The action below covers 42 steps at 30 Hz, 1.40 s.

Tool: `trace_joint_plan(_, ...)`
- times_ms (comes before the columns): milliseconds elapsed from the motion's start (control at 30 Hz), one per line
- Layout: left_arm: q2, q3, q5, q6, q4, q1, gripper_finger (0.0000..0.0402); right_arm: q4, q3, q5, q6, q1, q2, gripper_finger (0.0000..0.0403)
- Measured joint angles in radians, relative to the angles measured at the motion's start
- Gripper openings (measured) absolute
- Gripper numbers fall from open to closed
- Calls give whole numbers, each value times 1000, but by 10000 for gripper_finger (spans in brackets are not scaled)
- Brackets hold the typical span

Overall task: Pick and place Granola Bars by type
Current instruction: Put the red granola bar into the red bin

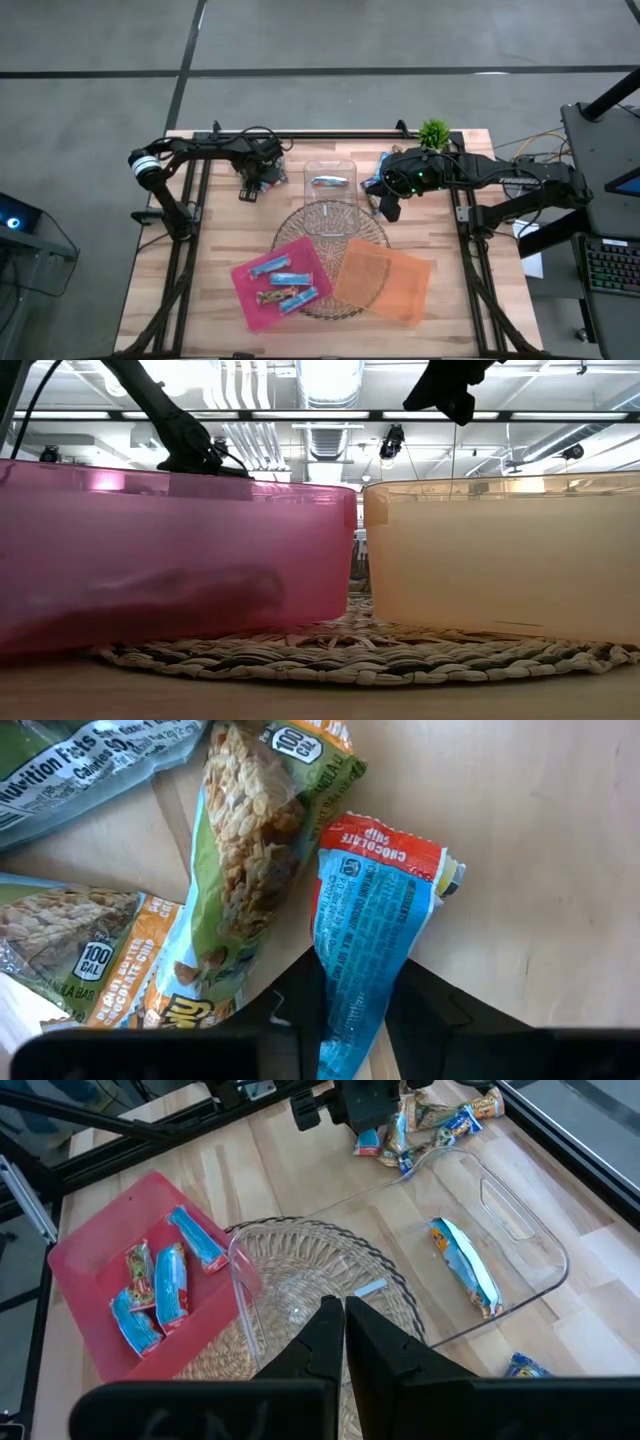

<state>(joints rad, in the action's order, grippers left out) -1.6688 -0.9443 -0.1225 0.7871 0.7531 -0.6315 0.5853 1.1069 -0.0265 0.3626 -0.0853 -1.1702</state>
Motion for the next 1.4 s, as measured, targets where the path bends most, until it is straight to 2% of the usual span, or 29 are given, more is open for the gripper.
trace_joint_plan(700,-1,-19,7,-30,76,0,61,0,0,-3,0,0,0,8)
trace_joint_plan(933,-1,-134,14,-77,218,3,60,-1,0,-3,-5,-1,0,8)
trace_joint_plan(1100,-1,-238,82,-167,376,23,60,-1,0,-3,-20,-1,0,8)
trace_joint_plan(1400,1,-454,109,-297,634,156,60,-1,0,-2,-27,-1,0,8)
